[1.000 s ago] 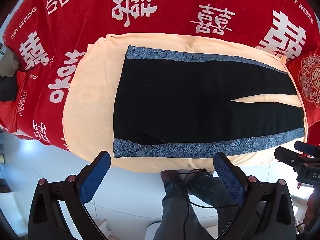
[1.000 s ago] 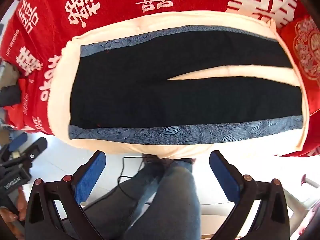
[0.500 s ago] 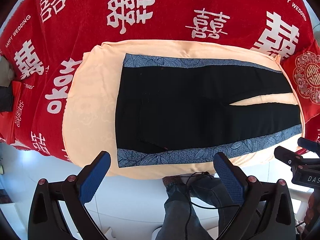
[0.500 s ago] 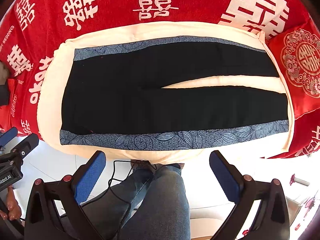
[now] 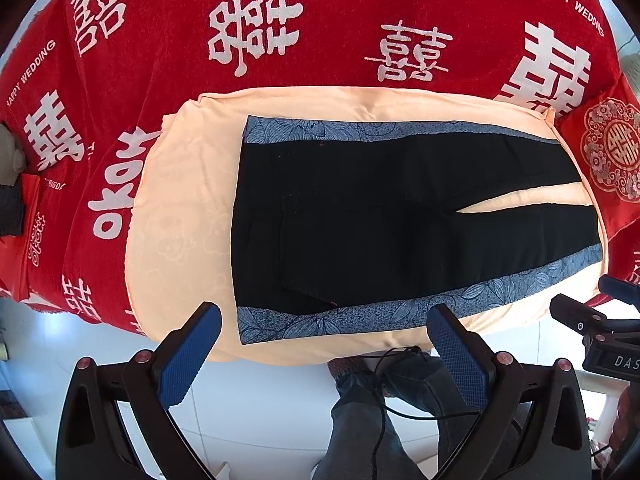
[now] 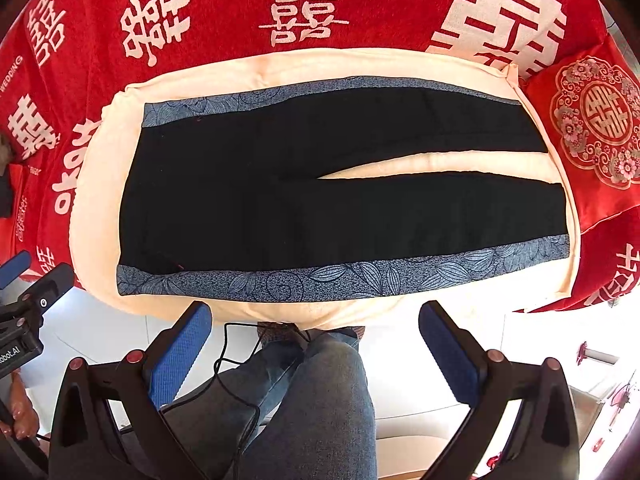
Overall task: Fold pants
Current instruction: 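Move both grippers toward the trouser cuffs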
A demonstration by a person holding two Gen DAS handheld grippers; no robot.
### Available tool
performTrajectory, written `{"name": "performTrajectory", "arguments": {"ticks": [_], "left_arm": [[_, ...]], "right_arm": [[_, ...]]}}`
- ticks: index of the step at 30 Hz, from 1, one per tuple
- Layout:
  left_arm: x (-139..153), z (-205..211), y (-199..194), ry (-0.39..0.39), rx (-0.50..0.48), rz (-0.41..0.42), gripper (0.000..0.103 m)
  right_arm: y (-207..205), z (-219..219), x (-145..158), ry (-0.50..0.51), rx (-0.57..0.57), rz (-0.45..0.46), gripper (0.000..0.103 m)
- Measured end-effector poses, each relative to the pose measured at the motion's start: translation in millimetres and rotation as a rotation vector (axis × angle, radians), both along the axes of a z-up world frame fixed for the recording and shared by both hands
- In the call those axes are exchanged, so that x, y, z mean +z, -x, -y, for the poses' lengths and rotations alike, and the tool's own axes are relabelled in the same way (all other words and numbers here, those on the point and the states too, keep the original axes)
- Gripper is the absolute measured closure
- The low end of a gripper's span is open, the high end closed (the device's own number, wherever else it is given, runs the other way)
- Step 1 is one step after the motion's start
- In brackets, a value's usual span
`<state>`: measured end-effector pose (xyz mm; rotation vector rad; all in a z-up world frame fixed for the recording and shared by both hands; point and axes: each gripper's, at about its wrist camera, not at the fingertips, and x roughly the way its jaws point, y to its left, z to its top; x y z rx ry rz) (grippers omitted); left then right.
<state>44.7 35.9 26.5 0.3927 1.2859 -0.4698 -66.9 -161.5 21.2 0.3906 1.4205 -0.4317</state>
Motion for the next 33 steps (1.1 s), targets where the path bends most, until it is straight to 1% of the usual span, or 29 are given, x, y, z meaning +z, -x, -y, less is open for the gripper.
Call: {"name": "performTrajectory", "arguments": {"ticks": [27,33], "left_arm": [[-2.3,-24.4,-10.8,0.028,0.016,0.005,0.000],[-11.5,-26.1,-8.6,0.029,0.008,-0.014,0.000]], "right_arm": [[-10.6,-19.7,-1.2,0.043,0.009,-0.008,0.000],[-7.5,-18.2,-5.3,0.061,0.004,-0.031,0.000]]}}
